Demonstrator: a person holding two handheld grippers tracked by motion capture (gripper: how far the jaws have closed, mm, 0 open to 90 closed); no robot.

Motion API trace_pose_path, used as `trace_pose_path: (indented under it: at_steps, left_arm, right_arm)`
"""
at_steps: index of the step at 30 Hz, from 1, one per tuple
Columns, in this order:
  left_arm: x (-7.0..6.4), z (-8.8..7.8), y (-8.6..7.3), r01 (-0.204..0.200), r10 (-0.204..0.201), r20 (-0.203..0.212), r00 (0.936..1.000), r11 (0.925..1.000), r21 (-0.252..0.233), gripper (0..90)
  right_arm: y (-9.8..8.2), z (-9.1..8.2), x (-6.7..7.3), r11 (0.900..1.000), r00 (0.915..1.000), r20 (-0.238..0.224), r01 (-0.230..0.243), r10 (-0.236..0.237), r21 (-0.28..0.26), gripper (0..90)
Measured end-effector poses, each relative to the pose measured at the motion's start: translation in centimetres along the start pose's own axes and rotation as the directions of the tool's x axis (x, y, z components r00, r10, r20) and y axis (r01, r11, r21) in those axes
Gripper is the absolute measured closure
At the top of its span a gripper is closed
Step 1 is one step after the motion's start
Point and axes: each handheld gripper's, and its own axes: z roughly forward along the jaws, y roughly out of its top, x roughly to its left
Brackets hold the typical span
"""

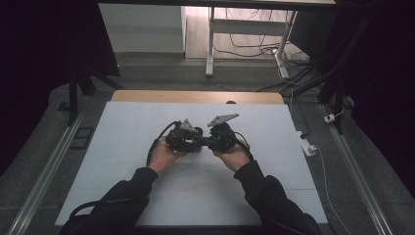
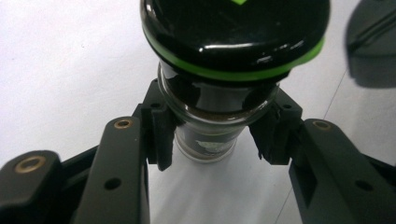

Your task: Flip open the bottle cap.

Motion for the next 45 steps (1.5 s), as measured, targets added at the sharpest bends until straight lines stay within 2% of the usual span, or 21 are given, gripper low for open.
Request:
trace_pose_path:
  at_steps: [14, 16, 19, 23, 45]
  left_arm:
    - [-0.1, 0.0, 0.0, 0.004, -0.004, -0.006, 1.0, 1.0, 0.004, 53.4]
    - [-0.2, 0.0, 0.0, -0.001, 0.001, -0.01, 1.0, 1.0, 0.003, 53.5]
    - [-0.3, 0.0, 0.1, -0.01, 0.01, -0.016, 0.9998, 0.9999, 0.008, 53.5]
    - [-0.2, 0.0, 0.0, 0.006, -0.006, -0.011, 0.9999, 1.0, 0.002, 53.5]
    - [-0.2, 0.0, 0.0, 0.008, -0.009, -0.013, 0.9999, 1.0, -0.002, 53.4]
  right_arm:
    - [0.3, 0.5, 0.2, 1.0, 1.0, 0.01, -0.002, 0.002, -0.007, 89.7]
    - [0.3, 0.4, 0.3, 1.0, 0.9999, 0.016, -0.004, 0.005, -0.029, 89.7]
    - [0.7, 0.1, 0.1, 0.999, 0.9997, 0.021, -0.009, 0.01, -0.04, 89.7]
    - [0.8, 0.1, -0.1, 0.999, 0.9996, 0.019, -0.021, 0.022, -0.044, 89.7]
    - [2.1, -0.1, -1.0, 0.997, 0.9985, 0.048, -0.022, 0.026, -0.076, 89.7]
